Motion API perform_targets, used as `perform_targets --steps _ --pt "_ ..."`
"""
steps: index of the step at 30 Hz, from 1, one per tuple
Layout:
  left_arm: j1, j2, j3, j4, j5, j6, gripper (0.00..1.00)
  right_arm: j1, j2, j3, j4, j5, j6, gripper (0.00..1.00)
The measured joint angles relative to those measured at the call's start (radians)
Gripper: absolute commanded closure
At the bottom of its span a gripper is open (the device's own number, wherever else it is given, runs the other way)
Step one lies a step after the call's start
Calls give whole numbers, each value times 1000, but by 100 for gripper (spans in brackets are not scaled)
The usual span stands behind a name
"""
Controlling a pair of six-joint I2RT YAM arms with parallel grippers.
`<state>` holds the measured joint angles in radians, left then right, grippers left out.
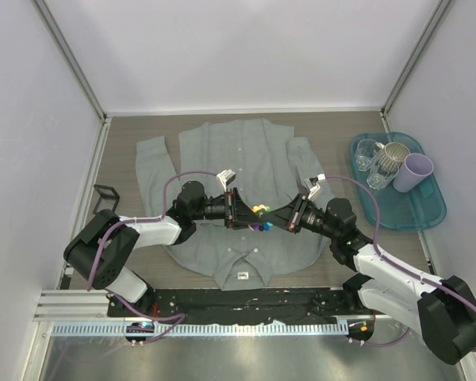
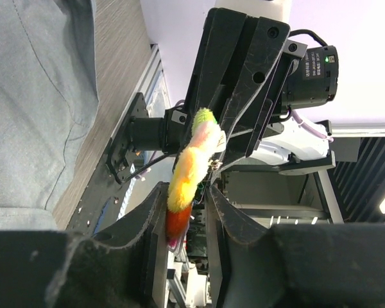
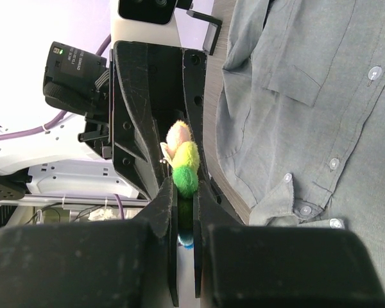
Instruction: Remove the brooch from the garment
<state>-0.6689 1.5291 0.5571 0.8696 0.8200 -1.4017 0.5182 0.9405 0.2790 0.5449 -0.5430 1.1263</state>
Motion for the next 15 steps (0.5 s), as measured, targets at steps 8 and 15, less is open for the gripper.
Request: perform_targets --steps 8,15 --pt "-5 7 13 -11 33 3 64 16 15 7 8 -1 -3 99" --pt "-26 1 14 -7 36 4 55 34 3 7 -4 1 -4 99"
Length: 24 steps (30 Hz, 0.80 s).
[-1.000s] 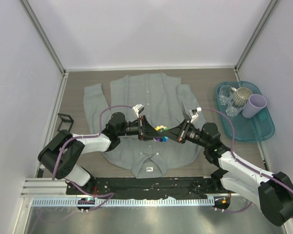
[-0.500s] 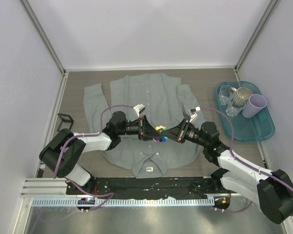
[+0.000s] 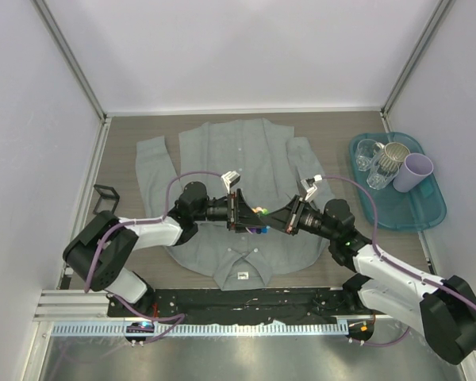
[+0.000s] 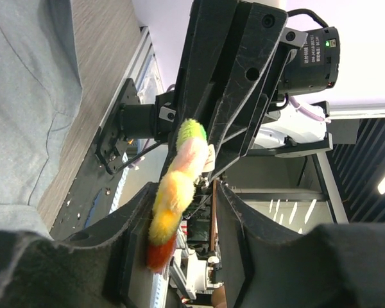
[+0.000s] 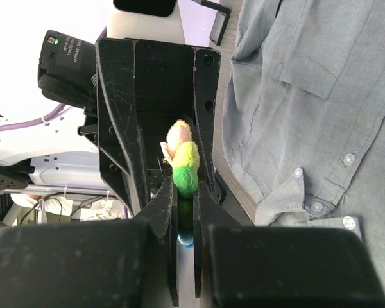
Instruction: Remove the brooch from the garment
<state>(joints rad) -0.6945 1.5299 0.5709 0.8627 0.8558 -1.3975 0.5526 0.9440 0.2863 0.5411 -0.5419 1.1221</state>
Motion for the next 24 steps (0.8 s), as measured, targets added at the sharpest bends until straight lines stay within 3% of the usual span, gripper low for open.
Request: perform_targets --steps 17,24 --pt "32 -199 -92 -26 -68 64 55 15 -36 0 38 0 41 99" --pt "40 -215 -104 -22 -79 66 66 15 -36 0 47 -1 58 99"
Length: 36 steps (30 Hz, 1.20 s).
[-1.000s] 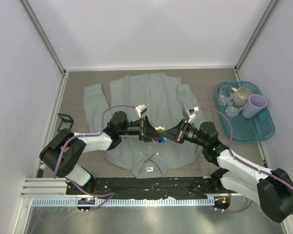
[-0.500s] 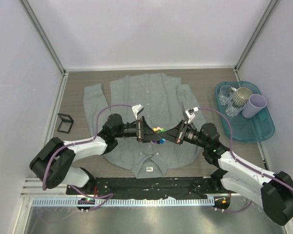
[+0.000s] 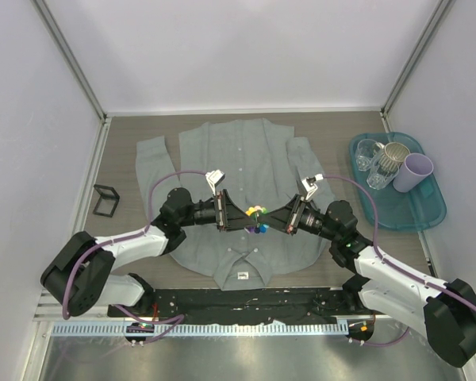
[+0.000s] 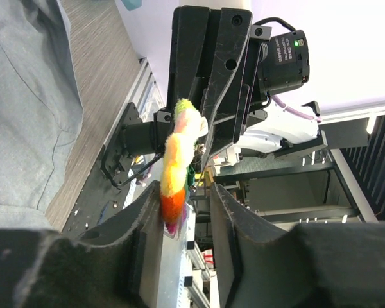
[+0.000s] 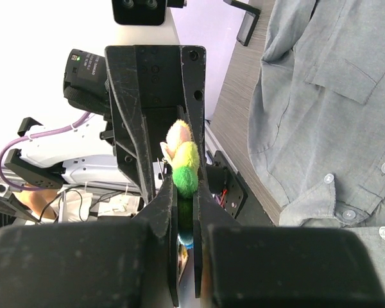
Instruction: Remove the brooch from the garment
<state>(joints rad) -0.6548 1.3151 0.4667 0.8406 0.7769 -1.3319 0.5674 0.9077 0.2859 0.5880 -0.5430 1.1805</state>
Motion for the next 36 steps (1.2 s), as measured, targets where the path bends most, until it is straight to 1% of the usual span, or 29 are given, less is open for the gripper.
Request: perform_targets --steps 2,3,6,12,16,21,30,36 --pt "1 1 0 1 0 -3 67 0 0 0 8 -2 1 99" --pt "2 3 0 5 0 -6 69 0 0 0 11 -2 1 99" --pt "3 23 0 34 0 -25 70 -1 2 0 20 -4 0 99" --pt "3 67 0 98 2 -63 67 -6 5 0 18 -5 -1 99" --pt "3 77 0 112 3 -79 68 -7 9 0 18 -4 -2 99" --pt "3 86 0 114 3 -82 74 -8 9 0 16 -4 -11 99" --pt "5 118 0 120 9 -100 81 -10 2 1 -21 0 -47 99" --pt "5 125 0 120 11 -101 82 -10 0 6 -37 -1 -59 99"
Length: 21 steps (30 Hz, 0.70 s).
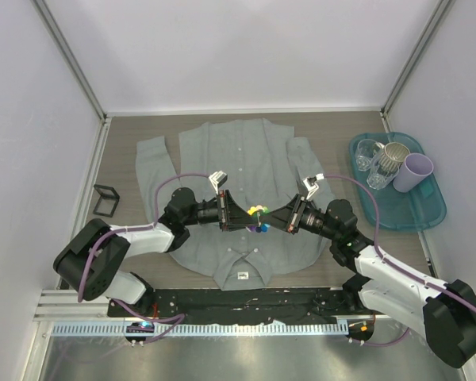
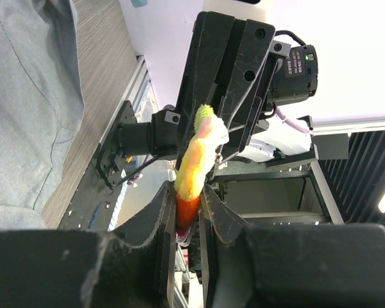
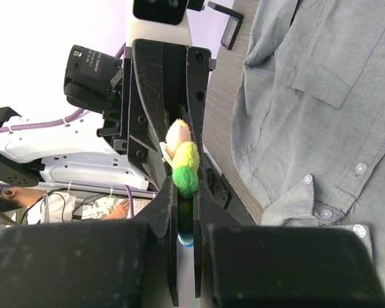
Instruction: Remove the brooch from the garment
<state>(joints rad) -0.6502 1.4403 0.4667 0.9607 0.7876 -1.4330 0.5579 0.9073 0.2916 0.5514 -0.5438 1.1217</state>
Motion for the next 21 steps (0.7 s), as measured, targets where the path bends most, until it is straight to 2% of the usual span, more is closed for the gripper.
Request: perform_targets --steps 12,13,14,17,20,21 --pt "3 0 3 -8 6 6 68 0 2 3 -13 0 -7 99" --pt "3 -2 3 -11 5 8 70 0 2 3 -18 2 -6 99" --pt "3 -6 3 -15 2 10 79 0 1 3 -19 3 -3 99" --pt "3 -31 -4 -30 -10 27 92 2 -2 3 0 4 14 99" --pt "3 -50 -5 -33 -14 31 100 3 1 3 23 0 36 98" --pt "3 -54 -5 -34 -14 32 100 3 2 3 29 -1 40 96"
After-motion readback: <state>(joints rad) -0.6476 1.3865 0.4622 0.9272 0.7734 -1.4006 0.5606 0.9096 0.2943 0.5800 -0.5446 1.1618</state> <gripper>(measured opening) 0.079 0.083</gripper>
